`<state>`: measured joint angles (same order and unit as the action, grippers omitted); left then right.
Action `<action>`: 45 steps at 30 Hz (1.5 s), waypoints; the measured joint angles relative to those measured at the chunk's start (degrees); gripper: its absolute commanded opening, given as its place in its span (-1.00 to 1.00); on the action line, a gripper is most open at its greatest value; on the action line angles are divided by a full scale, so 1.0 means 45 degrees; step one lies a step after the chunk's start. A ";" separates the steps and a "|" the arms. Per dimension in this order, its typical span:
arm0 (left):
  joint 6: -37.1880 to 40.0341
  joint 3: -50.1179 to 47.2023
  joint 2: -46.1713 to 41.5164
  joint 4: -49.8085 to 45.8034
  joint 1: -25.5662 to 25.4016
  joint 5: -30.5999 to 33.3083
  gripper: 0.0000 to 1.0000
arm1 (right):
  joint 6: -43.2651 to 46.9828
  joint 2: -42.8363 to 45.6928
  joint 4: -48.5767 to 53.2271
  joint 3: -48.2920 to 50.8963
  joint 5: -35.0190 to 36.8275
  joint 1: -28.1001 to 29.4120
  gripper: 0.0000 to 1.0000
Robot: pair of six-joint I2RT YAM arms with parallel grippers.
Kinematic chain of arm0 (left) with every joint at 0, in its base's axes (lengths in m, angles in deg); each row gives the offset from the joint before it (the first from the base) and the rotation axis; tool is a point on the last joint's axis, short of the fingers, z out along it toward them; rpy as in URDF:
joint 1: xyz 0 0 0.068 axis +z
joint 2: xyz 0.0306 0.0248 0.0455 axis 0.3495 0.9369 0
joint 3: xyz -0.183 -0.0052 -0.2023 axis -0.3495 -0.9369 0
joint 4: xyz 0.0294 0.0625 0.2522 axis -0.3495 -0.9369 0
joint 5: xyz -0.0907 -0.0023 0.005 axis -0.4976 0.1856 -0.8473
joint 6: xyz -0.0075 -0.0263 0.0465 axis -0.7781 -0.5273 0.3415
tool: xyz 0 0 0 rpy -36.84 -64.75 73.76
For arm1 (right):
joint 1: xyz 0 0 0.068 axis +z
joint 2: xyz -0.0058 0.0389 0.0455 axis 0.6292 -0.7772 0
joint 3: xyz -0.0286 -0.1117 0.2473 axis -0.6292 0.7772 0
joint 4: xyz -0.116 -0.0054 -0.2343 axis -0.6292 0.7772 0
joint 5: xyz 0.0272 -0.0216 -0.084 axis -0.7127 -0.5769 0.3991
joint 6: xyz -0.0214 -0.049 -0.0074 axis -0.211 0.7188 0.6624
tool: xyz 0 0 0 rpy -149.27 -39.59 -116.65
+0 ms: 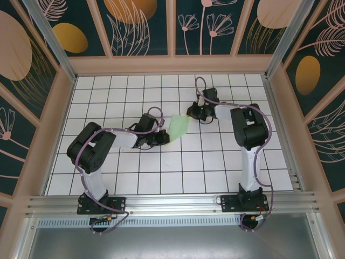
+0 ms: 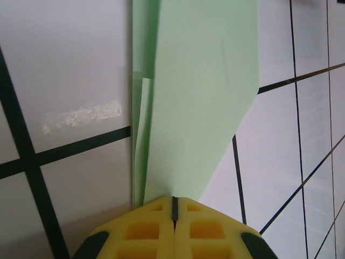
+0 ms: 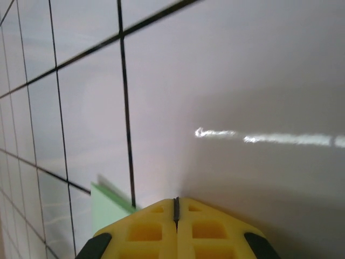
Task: Fold a paper plane with a square sheet of paper (pick it up from the middle)
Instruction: Fourth fold the wing at the center of the table.
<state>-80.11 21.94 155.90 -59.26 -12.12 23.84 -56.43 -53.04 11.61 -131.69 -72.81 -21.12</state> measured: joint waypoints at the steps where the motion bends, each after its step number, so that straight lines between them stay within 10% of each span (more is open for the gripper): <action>1: 0.0000 -0.0015 -0.0019 -0.0010 0.0000 0.0000 -1.00 | 0.0000 -0.0019 0.0019 -0.0078 0.0238 -0.0029 -0.92; 17: -0.0321 0.0835 -0.1583 -0.1481 0.0010 0.1190 -0.19 | -0.1481 0.3784 -0.0262 0.2934 0.1520 0.0869 0.12; 28: -0.0359 0.1885 -0.0510 -0.1039 0.0107 0.1326 -0.69 | -0.4012 0.4099 -0.1219 0.4065 0.2064 0.2234 -0.01; 45: -0.1005 0.2866 0.1287 -0.1229 0.0131 0.2045 -0.90 | -0.5304 0.2739 -0.1399 0.3473 0.1933 0.2375 -0.32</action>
<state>-84.64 34.84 161.70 -64.79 -11.53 33.04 -80.30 -40.72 5.31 -116.06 -64.11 -10.44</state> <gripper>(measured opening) 0.070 0.344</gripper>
